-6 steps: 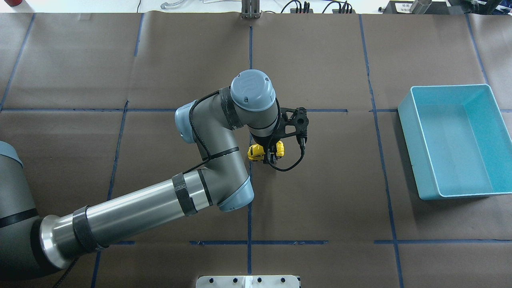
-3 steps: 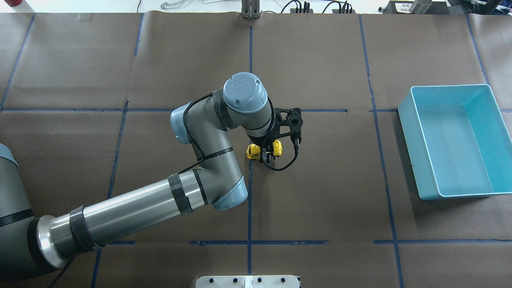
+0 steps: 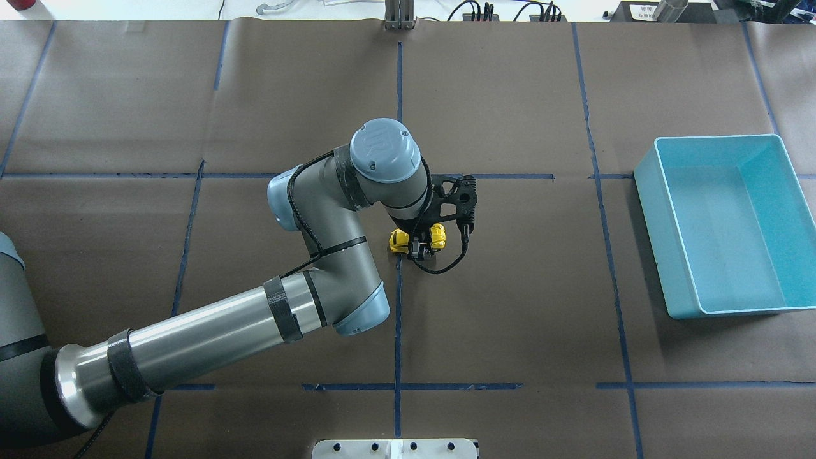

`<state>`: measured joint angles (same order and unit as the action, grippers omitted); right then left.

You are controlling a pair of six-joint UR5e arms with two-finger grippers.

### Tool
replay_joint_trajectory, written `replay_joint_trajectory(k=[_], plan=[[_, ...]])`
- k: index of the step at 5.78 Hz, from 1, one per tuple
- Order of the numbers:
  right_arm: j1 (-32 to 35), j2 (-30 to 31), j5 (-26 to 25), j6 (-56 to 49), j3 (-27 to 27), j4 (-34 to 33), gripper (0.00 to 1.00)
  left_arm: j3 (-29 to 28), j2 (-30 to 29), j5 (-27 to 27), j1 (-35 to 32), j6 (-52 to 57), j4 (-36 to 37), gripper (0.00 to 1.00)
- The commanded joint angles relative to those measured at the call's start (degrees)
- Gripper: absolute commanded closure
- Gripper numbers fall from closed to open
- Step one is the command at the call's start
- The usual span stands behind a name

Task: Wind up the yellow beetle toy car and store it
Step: 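Press the car down and drag it backward along the table with the left gripper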

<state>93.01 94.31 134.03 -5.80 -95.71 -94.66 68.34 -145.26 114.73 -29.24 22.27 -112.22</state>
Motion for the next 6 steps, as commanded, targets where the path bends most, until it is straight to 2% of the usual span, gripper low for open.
replay_joint_trajectory(k=[1, 6], plan=[[0.0, 0.0, 0.0, 0.0, 0.0, 0.0, 0.00, 0.0, 0.3, 0.1, 0.0, 0.2, -0.2, 1.00], [0.0, -0.1, 0.0, 0.1, 0.0, 0.0, 0.00, 0.0, 1.1, 0.2, -0.2, 0.2, -0.4, 1.00]])
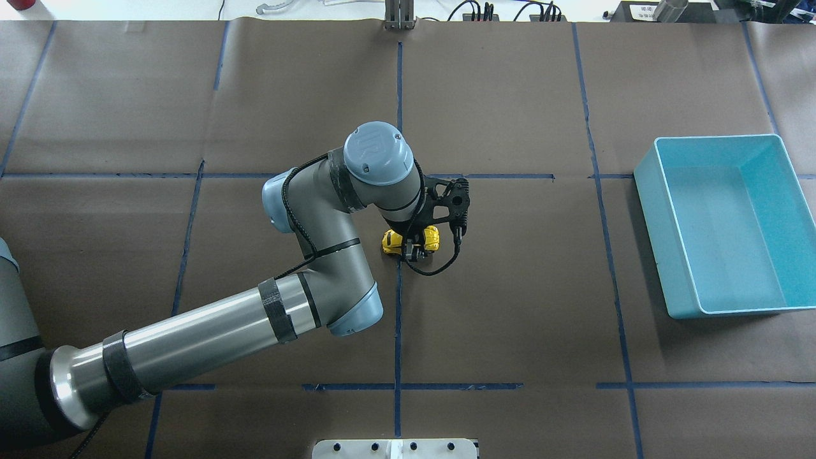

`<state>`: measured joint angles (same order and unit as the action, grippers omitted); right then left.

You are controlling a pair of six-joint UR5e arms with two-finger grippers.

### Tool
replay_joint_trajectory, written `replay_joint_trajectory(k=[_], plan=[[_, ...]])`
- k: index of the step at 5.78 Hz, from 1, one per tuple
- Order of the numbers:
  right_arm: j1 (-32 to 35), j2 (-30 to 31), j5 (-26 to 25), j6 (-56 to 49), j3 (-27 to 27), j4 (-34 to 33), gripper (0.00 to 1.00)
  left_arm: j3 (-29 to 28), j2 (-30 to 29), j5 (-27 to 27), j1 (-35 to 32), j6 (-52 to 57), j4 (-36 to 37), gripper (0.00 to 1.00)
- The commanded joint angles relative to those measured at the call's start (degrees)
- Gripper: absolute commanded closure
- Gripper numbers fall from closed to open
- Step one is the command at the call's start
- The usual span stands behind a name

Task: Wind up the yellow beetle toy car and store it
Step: 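Press the car down and drag it backward along the table with the left gripper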

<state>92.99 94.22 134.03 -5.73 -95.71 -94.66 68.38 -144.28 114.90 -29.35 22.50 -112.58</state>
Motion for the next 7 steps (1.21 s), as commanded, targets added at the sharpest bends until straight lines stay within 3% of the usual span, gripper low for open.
replay_joint_trajectory(k=[1, 7], plan=[[0.0, -0.1, 0.0, 0.0, -0.1, 0.0, 0.00, 0.0, 0.3, 0.1, -0.2, 0.0, -0.6, 1.00], [-0.2, -0.2, 0.1, 0.1, 0.0, 0.0, 0.00, 0.6, 3.5, 2.0, -1.4, 0.2, -2.1, 1.00]])
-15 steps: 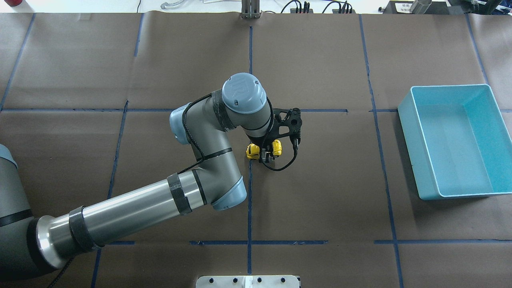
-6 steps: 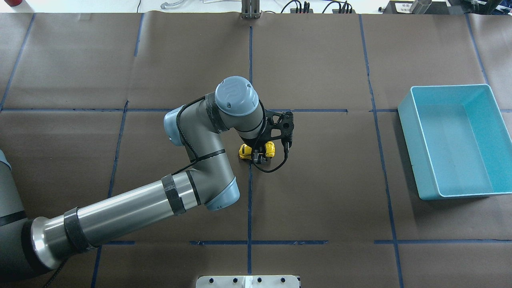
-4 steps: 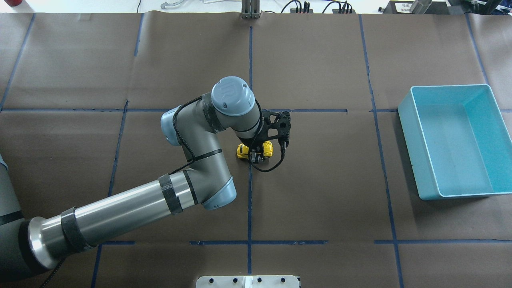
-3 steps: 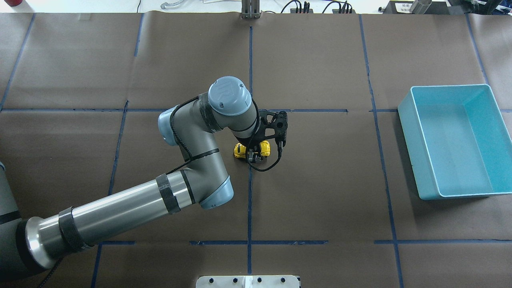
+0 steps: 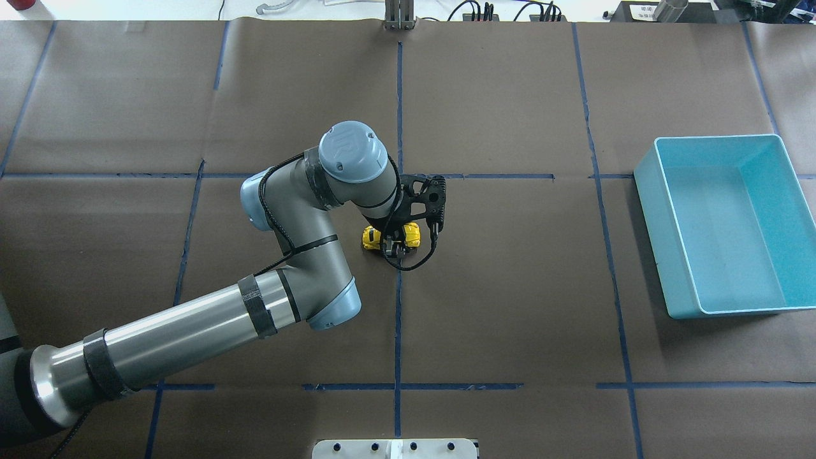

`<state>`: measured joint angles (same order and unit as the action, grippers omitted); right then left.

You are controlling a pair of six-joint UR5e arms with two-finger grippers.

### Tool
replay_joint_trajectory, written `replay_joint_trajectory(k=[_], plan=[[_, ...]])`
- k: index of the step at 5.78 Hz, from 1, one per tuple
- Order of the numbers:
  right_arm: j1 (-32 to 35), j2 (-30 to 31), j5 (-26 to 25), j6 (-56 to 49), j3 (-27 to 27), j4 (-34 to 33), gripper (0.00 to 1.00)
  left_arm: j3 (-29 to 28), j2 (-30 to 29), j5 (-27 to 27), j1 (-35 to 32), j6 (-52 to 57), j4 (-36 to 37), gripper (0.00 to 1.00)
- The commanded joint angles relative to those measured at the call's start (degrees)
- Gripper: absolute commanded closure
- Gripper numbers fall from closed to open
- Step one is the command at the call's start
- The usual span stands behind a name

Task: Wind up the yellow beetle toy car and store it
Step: 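Keep dragging the car away from the blue bin with the left gripper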

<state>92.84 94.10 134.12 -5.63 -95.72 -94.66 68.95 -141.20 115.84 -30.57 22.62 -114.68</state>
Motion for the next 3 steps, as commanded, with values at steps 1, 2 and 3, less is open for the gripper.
replay_joint_trajectory(k=[1, 2, 3], plan=[[0.1, 0.0, 0.0, 0.0, 0.0, 0.0, 0.00, 0.0, 0.7, 3.1, -0.9, 0.1, 0.0, 1.00], [0.1, 0.0, 0.0, -0.1, 0.0, 0.0, 0.00, 0.1, 0.9, 4.4, -1.3, 0.0, 0.0, 1.00], [0.1, -0.1, 0.0, 0.0, 0.0, 0.0, 0.00, 0.1, 1.4, 6.7, -2.0, 0.0, 0.0, 1.00]])
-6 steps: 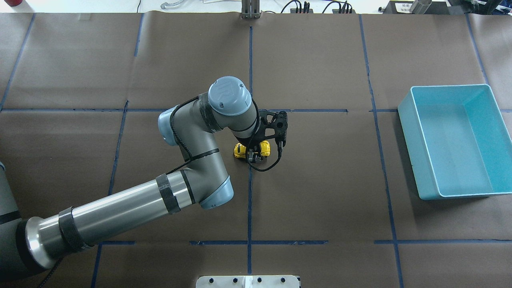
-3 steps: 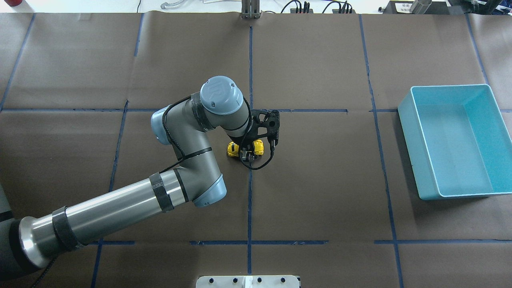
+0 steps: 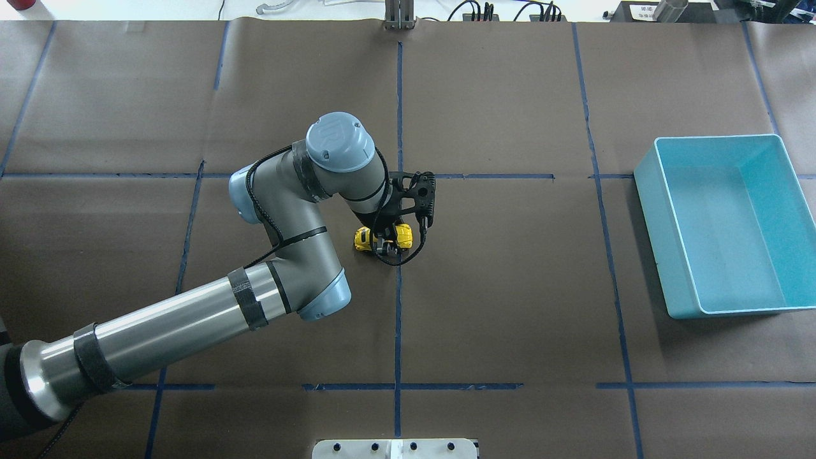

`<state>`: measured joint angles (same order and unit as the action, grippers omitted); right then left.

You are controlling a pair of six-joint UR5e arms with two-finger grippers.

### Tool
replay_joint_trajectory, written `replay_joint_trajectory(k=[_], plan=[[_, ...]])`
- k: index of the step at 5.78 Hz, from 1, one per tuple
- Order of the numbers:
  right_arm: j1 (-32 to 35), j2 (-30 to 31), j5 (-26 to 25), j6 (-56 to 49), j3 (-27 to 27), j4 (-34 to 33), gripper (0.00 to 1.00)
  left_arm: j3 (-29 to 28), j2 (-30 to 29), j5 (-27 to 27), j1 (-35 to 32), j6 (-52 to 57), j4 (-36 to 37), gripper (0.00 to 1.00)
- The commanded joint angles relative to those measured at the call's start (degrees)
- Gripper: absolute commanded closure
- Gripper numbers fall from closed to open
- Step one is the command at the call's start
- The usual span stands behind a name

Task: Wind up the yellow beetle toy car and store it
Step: 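Keep dragging the car away from the blue bin with the left gripper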

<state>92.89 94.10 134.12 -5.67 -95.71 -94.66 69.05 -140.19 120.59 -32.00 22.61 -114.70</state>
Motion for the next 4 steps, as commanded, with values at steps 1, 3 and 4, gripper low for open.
replay_joint_trajectory(k=[1, 3, 4], plan=[[-0.1, -0.1, 0.0, 0.0, 0.0, 0.0, 0.00, 0.2, 0.7, 3.5, -1.2, 0.0, 0.0, 1.00], [-0.1, 0.0, 0.0, 0.0, 0.0, 0.0, 0.00, 0.5, 1.5, 3.6, -1.2, 0.2, -0.3, 1.00], [-0.1, -0.1, 0.0, 0.0, 0.0, 0.0, 0.00, 0.9, 2.5, 3.6, -1.2, 0.2, -1.0, 1.00]])
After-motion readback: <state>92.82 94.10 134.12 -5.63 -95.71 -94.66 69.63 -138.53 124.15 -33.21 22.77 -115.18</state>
